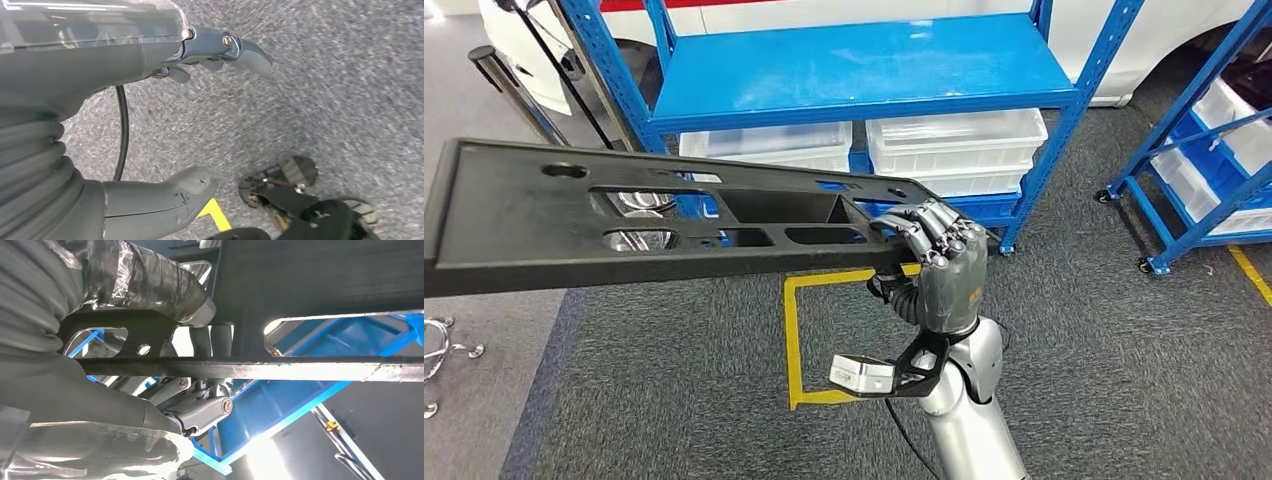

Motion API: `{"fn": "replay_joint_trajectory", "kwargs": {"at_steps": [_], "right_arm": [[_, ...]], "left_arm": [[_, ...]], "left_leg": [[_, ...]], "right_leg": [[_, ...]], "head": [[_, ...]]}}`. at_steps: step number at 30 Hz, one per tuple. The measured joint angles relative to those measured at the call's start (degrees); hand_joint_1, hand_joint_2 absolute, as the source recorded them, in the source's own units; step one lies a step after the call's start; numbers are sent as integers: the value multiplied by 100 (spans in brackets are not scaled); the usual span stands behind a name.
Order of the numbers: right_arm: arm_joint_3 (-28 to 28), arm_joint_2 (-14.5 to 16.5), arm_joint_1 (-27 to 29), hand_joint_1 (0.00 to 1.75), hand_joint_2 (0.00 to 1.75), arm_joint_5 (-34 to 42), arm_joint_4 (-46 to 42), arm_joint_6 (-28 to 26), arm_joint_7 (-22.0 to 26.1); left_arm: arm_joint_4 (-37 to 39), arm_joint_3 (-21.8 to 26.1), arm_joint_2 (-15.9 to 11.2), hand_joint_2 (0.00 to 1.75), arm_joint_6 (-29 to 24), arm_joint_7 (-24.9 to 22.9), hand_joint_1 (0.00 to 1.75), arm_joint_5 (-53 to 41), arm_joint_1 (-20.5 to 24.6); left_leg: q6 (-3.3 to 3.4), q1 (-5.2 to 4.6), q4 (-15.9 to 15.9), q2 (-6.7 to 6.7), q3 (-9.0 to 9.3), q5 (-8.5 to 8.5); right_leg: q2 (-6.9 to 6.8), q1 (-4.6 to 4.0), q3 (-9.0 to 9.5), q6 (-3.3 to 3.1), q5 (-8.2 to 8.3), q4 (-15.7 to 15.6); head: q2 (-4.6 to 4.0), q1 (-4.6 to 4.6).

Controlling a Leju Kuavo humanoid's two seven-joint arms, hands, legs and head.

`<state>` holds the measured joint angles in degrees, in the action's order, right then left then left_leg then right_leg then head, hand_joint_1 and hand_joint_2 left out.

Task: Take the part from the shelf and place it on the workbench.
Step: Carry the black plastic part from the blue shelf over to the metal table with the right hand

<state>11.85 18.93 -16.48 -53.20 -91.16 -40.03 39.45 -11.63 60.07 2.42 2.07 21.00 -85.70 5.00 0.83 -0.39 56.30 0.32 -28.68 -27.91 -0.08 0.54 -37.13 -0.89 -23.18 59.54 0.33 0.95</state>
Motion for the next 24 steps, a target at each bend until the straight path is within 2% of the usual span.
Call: {"fn": "replay_joint_trajectory", "kwargs": {"at_steps": [1,2,3,5,6,7,8,9,10,11,12,13,15,16,17,18,20,21,22,23,24], "right_arm": [[0,-4,-1,175,175,-25,8,-1,0],[-1,-8,-2,175,175,-55,14,-1,0],[-1,-14,-1,175,175,-92,20,-1,0],[-5,-24,5,175,175,-146,39,-1,0],[-9,-30,9,175,175,-165,51,-1,0],[-16,-35,12,175,175,-180,62,-1,0],[-23,-38,13,175,175,-196,69,-1,0],[-30,-40,13,175,175,-214,73,-1,0],[-35,-40,12,175,175,-232,74,-1,0],[-40,-39,13,175,175,-248,74,-1,0],[-48,-38,14,175,175,-258,75,-1,0],[-55,-36,16,175,175,-263,76,-1,0],[-68,-34,16,175,175,-274,80,-1,0],[-72,-31,14,175,175,-287,83,-1,0],[-74,-25,10,175,175,-306,85,-1,0],[-78,-17,7,175,175,-327,86,0,0],[-85,-6,6,175,175,-356,90,1,0],[-90,-4,7,175,175,-363,96,0,0],[-96,-5,7,175,175,-365,103,0,0],[-101,-5,7,175,175,-368,111,-1,0],[-105,-4,6,175,175,-372,117,-1,0]], "left_arm": [[0,-4,7,175,8,1,0,-6,1],[0,-9,14,175,19,3,0,-11,4],[0,-15,22,175,32,5,0,-19,7],[0,-33,32,175,57,10,0,-39,8],[0,-43,34,175,68,10,0,-52,4],[0,-52,36,175,80,11,0,-65,0],[0,-60,38,175,90,11,0,-76,-2],[0,-68,40,175,101,11,0,-83,-3],[0,-78,43,175,109,11,0,-92,-6],[0,-89,44,175,114,12,0,-103,-7],[0,-98,45,175,117,14,0,-115,-11],[0,-108,46,175,117,17,0,-125,-16],[0,-128,50,175,116,25,0,-147,-32],[1,-138,56,175,115,29,0,-162,-40],[1,-145,63,175,115,34,0,-176,-49],[2,-150,70,175,115,38,0,-190,-56],[2,-157,77,175,115,44,0,-202,-64],[2,-164,78,175,115,44,0,-207,-67],[2,-172,80,175,115,45,0,-210,-69],[2,-180,83,175,115,45,0,-214,-70],[2,-187,85,175,116,45,0,-216,-70]], "left_leg": [[34,11,-50,11,-13,62],[72,24,-95,24,-39,128],[101,36,-123,37,-81,188],[129,22,-99,46,-213,270],[124,21,-73,48,-287,304],[115,24,-35,49,-366,334],[101,30,14,50,-446,357],[87,39,73,49,-524,372],[67,44,137,47,-602,382],[42,45,202,44,-668,390],[13,43,254,42,-716,401],[-24,40,286,39,-749,419],[-99,52,309,34,-776,457],[-136,65,346,31,-809,409],[-168,79,455,28,-862,279],[-194,92,664,24,-944,69],[-232,106,1325,22,-1146,-422],[-243,108,1624,22,-1204,-562],[-245,109,1783,22,-1189,-584],[-240,108,1750,22,-1079,-498],[-226,108,1519,21,-867,-350]], "right_leg": [[3,-5,-26,24,-58,40],[8,-10,-85,44,-206,176],[12,-13,-179,60,-440,428],[14,-8,-400,92,-907,1125],[13,1,-454,110,-1010,1400],[11,15,-423,127,-993,1503],[9,32,-287,142,-880,1400],[6,51,-55,155,-731,1106],[3,60,201,161,-667,739],[5,52,396,147,-630,430],[7,44,507,127,-641,228],[13,25,530,96,-676,153],[16,13,482,7,-617,137],[13,11,453,-47,-576,127],[6,16,414,-101,-526,113],[0,22,364,-143,-473,102],[-3,11,238,-176,-372,103],[-4,5,169,-176,-319,105],[-4,1,97,-174,-265,106],[-4,-2,28,-169,-212,107],[-2,-2,-34,-161,-161,108]], "head": [[0,-1],[0,-2],[0,-3],[0,-2],[0,-2],[0,-2],[0,-2],[0,-2],[0,-2],[0,-1],[0,-1],[0,1],[0,-1],[0,0],[0,-1],[0,1],[0,2],[0,2],[0,2],[0,2],[0,2]]}}
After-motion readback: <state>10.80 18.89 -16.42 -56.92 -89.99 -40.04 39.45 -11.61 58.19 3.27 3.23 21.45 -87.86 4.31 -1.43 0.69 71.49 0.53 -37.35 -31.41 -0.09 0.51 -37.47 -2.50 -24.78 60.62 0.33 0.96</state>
